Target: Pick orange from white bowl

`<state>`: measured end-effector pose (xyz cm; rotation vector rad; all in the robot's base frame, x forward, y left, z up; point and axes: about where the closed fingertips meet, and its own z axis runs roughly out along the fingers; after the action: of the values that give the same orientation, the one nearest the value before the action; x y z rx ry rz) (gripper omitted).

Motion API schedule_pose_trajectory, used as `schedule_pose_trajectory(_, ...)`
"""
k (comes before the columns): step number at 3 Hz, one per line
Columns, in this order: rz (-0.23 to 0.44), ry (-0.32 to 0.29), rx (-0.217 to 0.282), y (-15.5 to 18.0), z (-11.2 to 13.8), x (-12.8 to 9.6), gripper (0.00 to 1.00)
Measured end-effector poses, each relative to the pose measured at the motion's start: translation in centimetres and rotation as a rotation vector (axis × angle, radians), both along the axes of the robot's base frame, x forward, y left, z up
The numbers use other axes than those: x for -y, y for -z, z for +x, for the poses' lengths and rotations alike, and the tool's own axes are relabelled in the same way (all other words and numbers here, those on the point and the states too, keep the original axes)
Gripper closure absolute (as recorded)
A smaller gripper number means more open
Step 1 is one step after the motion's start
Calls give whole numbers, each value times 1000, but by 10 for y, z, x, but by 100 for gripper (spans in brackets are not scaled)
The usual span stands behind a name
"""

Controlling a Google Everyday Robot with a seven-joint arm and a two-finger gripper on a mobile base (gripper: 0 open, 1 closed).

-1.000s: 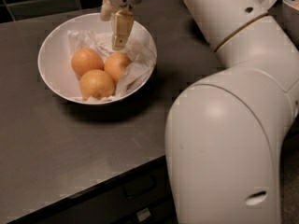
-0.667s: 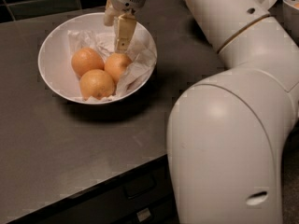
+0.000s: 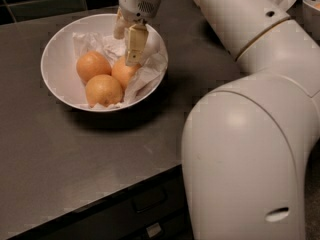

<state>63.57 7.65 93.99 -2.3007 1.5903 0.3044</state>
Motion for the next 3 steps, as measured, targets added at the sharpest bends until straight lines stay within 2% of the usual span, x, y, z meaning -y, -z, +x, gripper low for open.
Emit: schedule_pose_trajectory(3, -12, -28, -51, 17, -9, -3, 33)
